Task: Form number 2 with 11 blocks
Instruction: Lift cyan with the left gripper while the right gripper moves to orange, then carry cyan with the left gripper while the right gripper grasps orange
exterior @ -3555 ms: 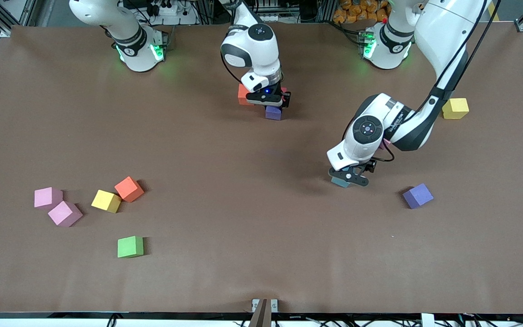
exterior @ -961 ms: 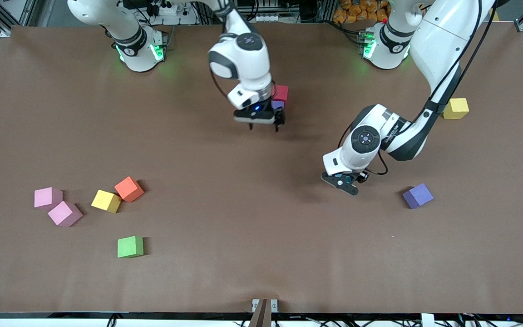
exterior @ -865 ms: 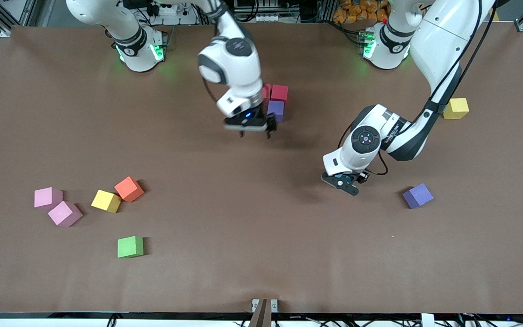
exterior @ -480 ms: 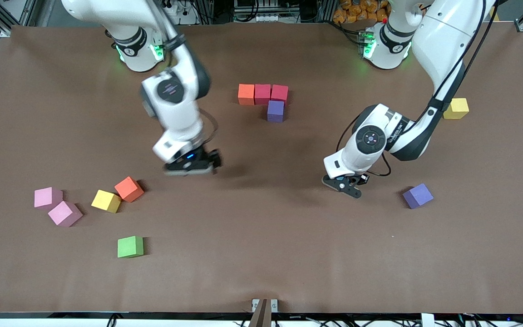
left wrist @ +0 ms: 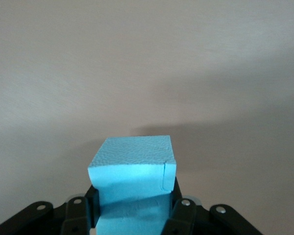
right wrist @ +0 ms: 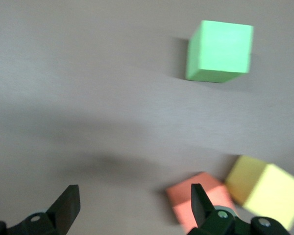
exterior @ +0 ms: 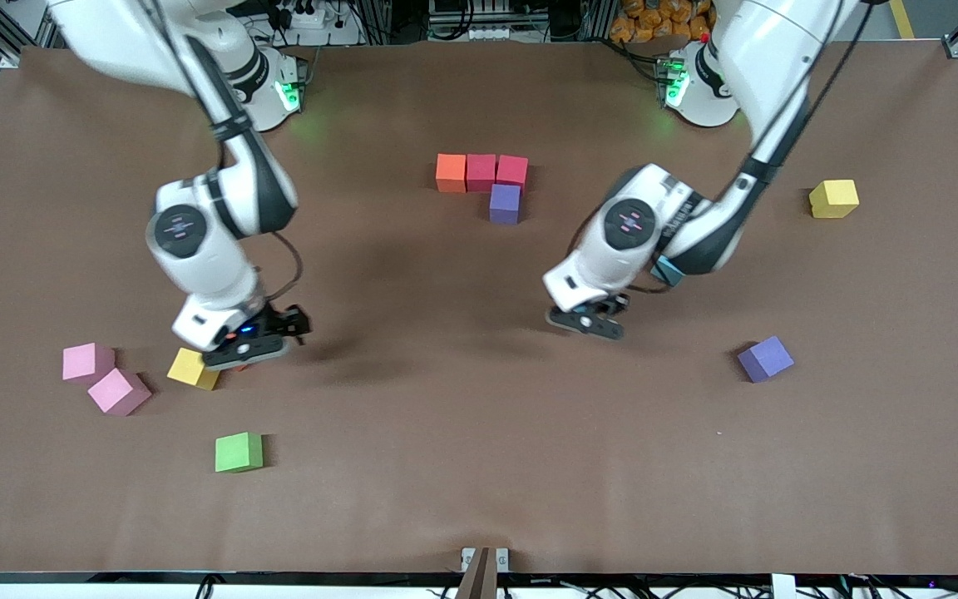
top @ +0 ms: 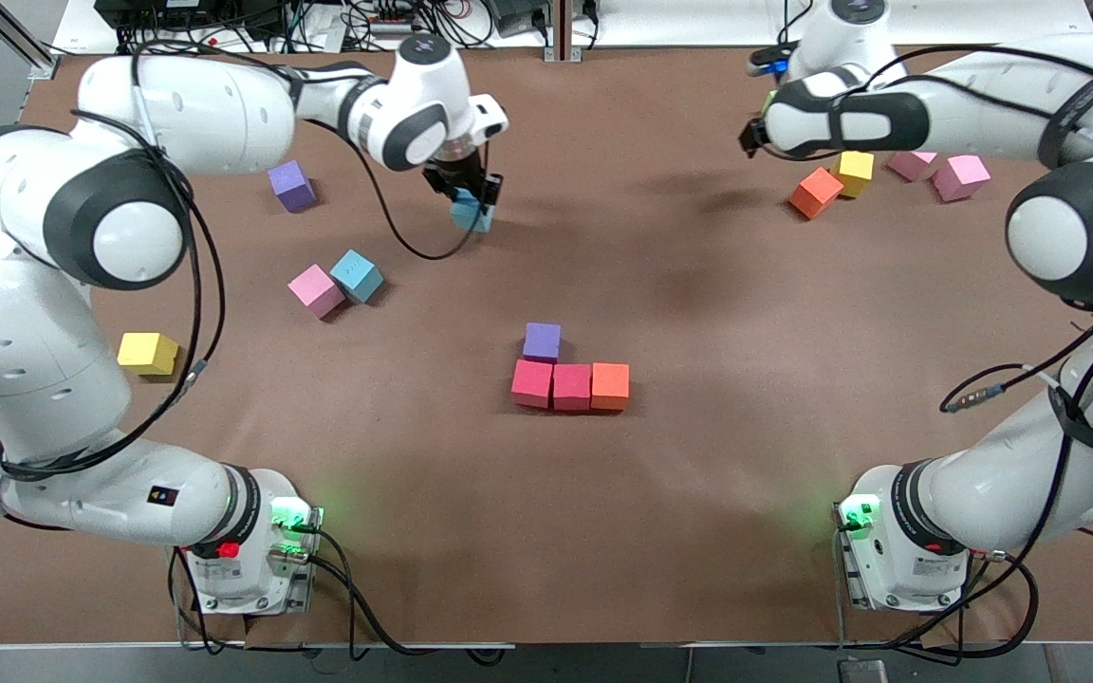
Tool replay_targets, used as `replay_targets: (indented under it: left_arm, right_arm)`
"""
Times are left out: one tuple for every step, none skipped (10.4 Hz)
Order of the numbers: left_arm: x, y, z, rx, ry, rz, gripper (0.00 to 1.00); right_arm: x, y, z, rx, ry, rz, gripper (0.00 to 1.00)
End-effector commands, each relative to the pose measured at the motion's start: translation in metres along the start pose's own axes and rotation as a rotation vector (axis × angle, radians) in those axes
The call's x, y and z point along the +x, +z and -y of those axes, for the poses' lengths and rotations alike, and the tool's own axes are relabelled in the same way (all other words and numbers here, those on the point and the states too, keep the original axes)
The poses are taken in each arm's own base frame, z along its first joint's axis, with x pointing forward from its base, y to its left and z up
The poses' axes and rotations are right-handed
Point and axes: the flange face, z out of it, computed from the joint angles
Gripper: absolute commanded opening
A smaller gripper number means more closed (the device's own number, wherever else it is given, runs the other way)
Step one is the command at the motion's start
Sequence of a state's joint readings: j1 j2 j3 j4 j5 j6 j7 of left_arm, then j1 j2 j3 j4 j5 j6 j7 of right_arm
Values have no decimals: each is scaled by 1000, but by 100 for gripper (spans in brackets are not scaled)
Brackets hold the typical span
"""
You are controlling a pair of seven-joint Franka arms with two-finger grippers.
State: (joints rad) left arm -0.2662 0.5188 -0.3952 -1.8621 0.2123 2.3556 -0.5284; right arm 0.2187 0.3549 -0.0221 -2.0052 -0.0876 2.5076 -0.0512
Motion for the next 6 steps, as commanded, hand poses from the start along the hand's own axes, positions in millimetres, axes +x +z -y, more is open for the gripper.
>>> replay_targets:
  left_arm:
    - [-11, -5, -39, -9, -121, 0, 48]
    - [-20, 5, -58, -7, -152, 16, 48]
    - [-29, 12, -73, -5, -168, 26, 49]
    - [-32, 14, -76, -2, -199, 28, 49]
    - [-37, 15, -84, -1, -190, 30, 50]
    - [-42, 17, -92, 0, -178, 33, 50]
  right_arm:
    - [-12, 14, -36, 8, -141, 22, 100]
    - [-17, 25, -49, 27, -189, 34, 100]
    - [-21, 38, -57, 83, -208, 27, 100]
    - [-26, 53, -65, 152, -227, 12, 100]
    - [-33, 71, -71, 219, -240, 1, 100]
    - [-37, 81, -72, 257, -251, -9, 100]
